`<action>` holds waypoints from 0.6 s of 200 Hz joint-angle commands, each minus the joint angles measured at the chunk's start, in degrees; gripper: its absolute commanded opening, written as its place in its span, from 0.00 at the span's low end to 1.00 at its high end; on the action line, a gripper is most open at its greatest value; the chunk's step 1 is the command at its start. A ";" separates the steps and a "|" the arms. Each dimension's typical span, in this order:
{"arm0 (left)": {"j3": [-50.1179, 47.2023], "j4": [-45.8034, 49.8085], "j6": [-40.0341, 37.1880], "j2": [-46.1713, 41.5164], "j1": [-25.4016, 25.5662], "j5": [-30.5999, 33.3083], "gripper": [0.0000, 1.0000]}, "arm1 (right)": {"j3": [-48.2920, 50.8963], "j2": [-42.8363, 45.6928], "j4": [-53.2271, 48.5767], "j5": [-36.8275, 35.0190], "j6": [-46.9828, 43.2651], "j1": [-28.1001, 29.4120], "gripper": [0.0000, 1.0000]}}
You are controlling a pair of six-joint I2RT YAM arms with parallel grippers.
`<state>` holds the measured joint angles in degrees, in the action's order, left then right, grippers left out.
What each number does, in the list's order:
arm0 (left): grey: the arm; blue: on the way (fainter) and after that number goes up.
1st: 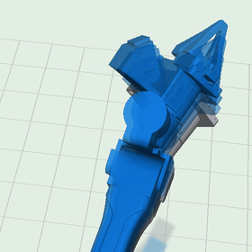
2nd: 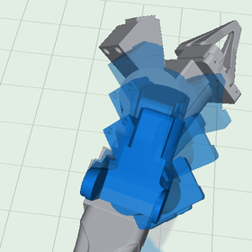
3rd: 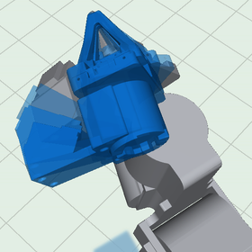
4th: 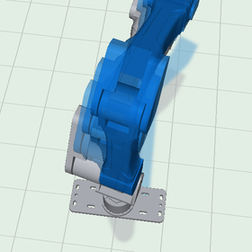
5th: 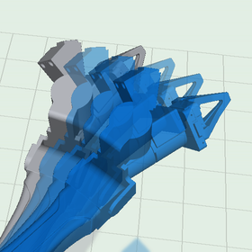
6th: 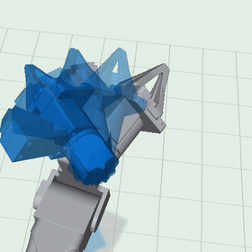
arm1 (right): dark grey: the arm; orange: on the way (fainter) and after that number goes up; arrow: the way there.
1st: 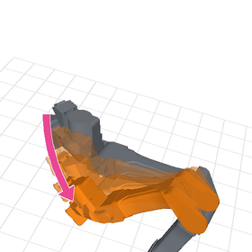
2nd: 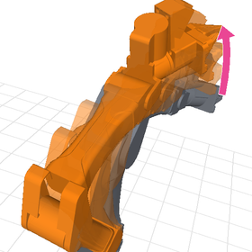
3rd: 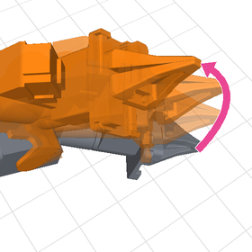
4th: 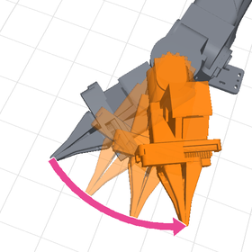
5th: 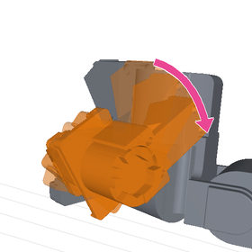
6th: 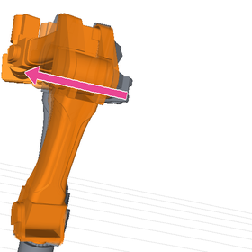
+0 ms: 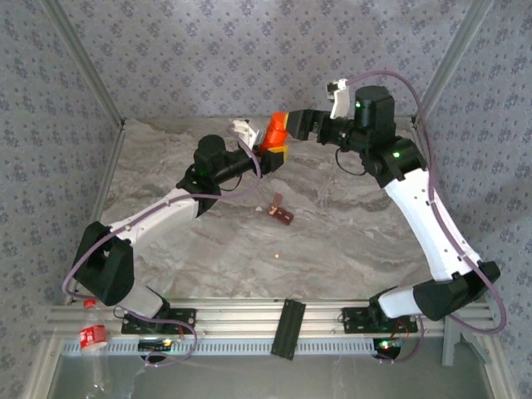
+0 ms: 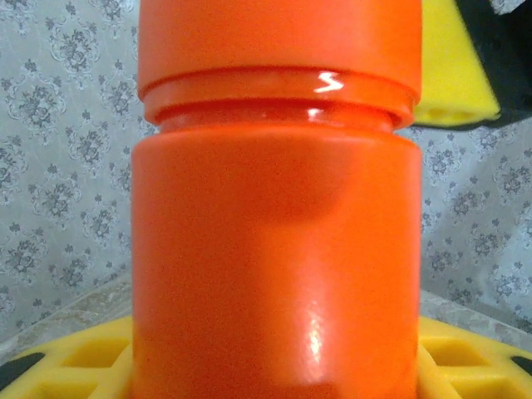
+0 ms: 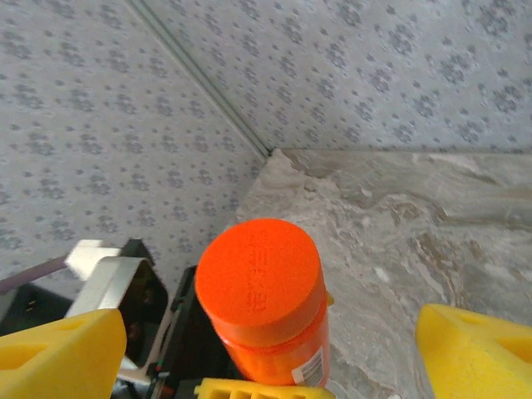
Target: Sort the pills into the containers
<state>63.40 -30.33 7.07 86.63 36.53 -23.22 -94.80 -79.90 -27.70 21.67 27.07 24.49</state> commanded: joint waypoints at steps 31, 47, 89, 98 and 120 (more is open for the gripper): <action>1.83 -0.65 -1.81 -1.17 0.89 0.06 0.00 | -4.12 -3.05 -3.15 -7.87 -0.26 3.14 0.90; 2.13 -0.61 -1.85 -0.97 0.99 -0.02 0.00 | -4.42 -3.57 -2.78 -7.58 -0.31 3.49 0.88; 2.60 -0.18 -2.14 -0.66 1.14 -0.25 0.00 | -4.85 -4.52 -2.18 -6.86 -0.43 4.67 0.79; 2.61 -0.17 -2.08 -0.62 1.11 -0.24 0.00 | -5.10 -4.79 -2.31 -6.56 -0.44 4.81 0.76; 2.61 -0.19 -2.19 -0.67 1.24 -0.24 0.00 | -5.65 -5.31 -2.45 -6.03 -0.61 5.06 0.66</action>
<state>63.42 -29.17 5.80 86.63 37.30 -23.11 -98.00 -84.40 -30.00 15.62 26.89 29.10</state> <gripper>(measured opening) 0.542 0.695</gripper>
